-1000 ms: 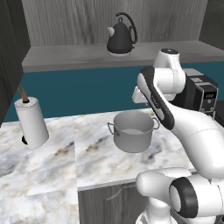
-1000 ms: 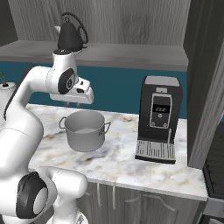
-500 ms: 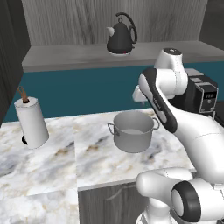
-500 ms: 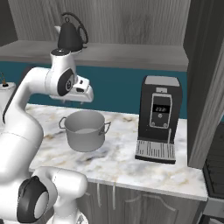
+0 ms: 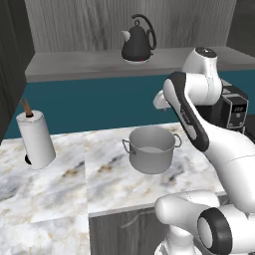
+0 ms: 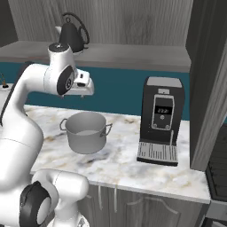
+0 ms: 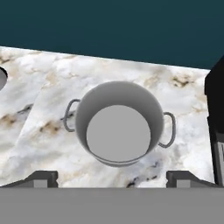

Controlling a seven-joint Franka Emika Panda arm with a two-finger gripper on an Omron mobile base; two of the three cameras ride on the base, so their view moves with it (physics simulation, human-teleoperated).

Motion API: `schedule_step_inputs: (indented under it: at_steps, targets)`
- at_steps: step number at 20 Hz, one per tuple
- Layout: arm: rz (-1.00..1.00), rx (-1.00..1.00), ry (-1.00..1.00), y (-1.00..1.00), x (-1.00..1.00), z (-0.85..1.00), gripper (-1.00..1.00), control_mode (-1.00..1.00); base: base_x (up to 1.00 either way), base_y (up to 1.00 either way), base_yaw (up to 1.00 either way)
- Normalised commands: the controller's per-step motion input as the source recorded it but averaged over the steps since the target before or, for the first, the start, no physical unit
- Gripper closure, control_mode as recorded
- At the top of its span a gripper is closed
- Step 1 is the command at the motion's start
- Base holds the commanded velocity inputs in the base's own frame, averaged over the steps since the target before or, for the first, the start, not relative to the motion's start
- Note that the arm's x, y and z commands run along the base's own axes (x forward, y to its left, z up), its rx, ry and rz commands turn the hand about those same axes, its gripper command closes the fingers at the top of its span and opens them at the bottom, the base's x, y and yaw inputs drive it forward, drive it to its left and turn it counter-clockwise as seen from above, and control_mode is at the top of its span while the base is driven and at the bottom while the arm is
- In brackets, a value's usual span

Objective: Pick the kettle from the cabinet and place it on a stove burner. Then pick the pot from the counter and place it on another stove burner. Finally, turn both burners on.

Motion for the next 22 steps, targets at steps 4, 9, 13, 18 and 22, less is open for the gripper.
schedule_step_inputs:
  at_steps: [4,9,13,18,22]
  targets:
    - [0.11,0.00,-0.10,-0.08,0.02,0.54,-1.00,-1.00,0.00,0.00,0.00]
    - [0.11,0.00,-0.11,-0.05,0.00,0.53,-1.00,-1.00,0.00,0.00,0.00]
    - [0.11,0.00,-0.13,-0.05,0.00,0.49,-1.00,-1.00,0.00,0.00,0.00]
    - [0.11,0.00,-0.15,-0.05,0.00,0.46,-1.00,-1.00,0.00,0.00,0.00]
    - [0.10,0.00,-0.17,-0.03,0.00,0.43,-1.00,-1.00,0.00,0.00,0.00]
